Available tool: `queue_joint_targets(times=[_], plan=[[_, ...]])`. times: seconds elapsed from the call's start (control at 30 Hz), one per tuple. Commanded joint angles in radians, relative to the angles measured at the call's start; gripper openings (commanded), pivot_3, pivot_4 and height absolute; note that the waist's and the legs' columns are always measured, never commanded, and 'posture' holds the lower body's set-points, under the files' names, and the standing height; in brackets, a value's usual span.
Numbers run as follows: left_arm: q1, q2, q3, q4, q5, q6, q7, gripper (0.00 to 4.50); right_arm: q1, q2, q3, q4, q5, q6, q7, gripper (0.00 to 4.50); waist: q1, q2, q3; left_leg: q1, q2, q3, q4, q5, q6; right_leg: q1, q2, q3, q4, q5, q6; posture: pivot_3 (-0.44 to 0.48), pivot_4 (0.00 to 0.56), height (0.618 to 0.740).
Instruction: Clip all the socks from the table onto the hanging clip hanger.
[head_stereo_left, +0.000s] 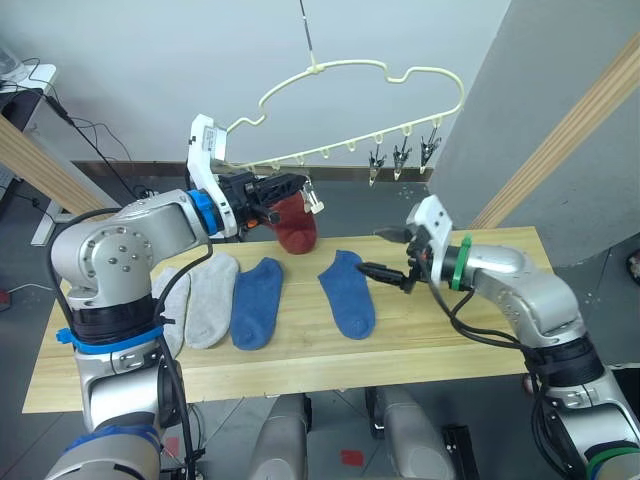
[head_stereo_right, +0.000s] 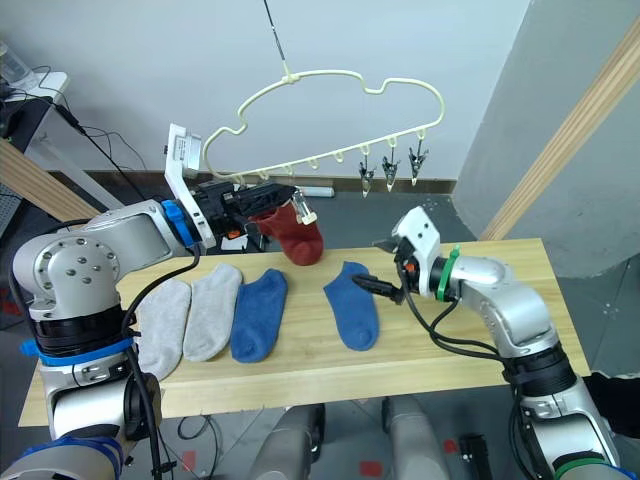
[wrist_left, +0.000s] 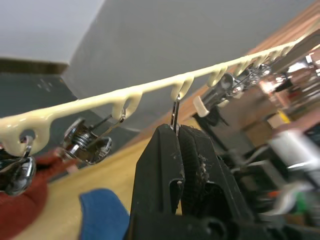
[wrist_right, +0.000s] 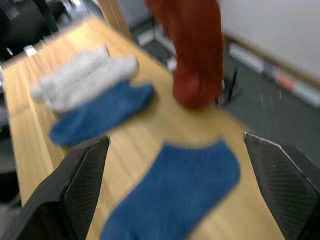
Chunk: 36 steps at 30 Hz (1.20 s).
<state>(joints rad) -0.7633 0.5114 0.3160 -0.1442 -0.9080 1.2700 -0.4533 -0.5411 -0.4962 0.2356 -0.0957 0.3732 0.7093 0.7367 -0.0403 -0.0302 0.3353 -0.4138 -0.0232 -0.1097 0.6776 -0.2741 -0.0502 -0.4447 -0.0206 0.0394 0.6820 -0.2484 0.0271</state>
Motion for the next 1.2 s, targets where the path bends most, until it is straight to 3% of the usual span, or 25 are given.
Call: queue_joint_targets(times=[0.03, 0.23, 0.5, 0.63, 0.93, 0.97, 1.2], plan=[[0.006, 0.021, 0.007, 0.016, -0.032, 0.070, 0.009, 0.01, -0.036, 0.072, 0.028, 0.136, -0.061, 0.014, -0.062, 4.50, -0.004, -0.001, 0.000, 0.000, 0.000, 0.000, 0.000, 0.000, 0.000, 0.000, 0.000, 0.000, 0.000, 0.000, 0.000, -0.021, 0.333, 0.740], [0.004, 0.040, 0.026, 0.023, -0.051, 0.086, 0.016, 0.01, -0.153, 0.243, -0.028, 0.438, -0.109, -0.001, -0.165, 4.50, -0.014, -0.001, 0.000, 0.001, 0.000, 0.000, 0.000, 0.000, -0.001, 0.000, 0.000, 0.001, 0.000, 0.001, -0.001, -0.013, 0.327, 0.740], [0.003, 0.031, 0.041, 0.028, -0.064, 0.082, 0.035, 0.01, -0.235, 0.306, 0.028, 0.644, -0.231, -0.135, -0.147, 4.50, -0.014, -0.001, -0.001, 0.000, 0.000, 0.001, -0.001, 0.000, -0.001, -0.001, 0.000, 0.001, -0.001, 0.001, -0.001, -0.008, 0.326, 0.740], [0.017, 0.048, 0.019, 0.013, -0.057, 0.072, 0.023, 0.00, -0.213, 0.321, 0.061, 0.643, -0.271, -0.174, -0.110, 3.58, -0.016, -0.001, -0.001, 0.001, 0.000, 0.001, -0.001, 0.000, -0.001, -0.001, 0.000, 0.001, 0.000, 0.001, -0.001, -0.004, 0.330, 0.740], [0.025, 0.040, 0.021, 0.018, -0.060, 0.066, 0.032, 0.00, -0.181, 0.328, 0.023, 0.578, -0.267, -0.162, -0.108, 0.23, -0.016, -0.001, -0.001, 0.001, 0.000, 0.001, -0.001, 0.000, -0.001, -0.001, 0.000, 0.001, 0.000, 0.001, -0.001, -0.009, 0.338, 0.740], [0.026, 0.037, 0.020, 0.019, -0.062, 0.067, 0.032, 0.00, -0.173, 0.317, 0.009, 0.542, -0.252, -0.153, -0.096, 0.06, -0.016, -0.001, 0.000, 0.001, 0.000, 0.001, -0.001, 0.000, -0.001, -0.001, 0.000, 0.001, 0.000, 0.001, -0.001, -0.014, 0.342, 0.740], [0.035, 0.051, 0.008, 0.027, -0.058, 0.062, 0.012, 0.00, -0.136, 0.253, -0.086, 0.302, -0.133, -0.022, -0.018, 0.06, -0.016, -0.001, 0.000, 0.001, 0.000, 0.000, -0.001, 0.000, 0.000, -0.001, 0.000, 0.001, 0.000, 0.001, -0.001, -0.021, 0.347, 0.740]])
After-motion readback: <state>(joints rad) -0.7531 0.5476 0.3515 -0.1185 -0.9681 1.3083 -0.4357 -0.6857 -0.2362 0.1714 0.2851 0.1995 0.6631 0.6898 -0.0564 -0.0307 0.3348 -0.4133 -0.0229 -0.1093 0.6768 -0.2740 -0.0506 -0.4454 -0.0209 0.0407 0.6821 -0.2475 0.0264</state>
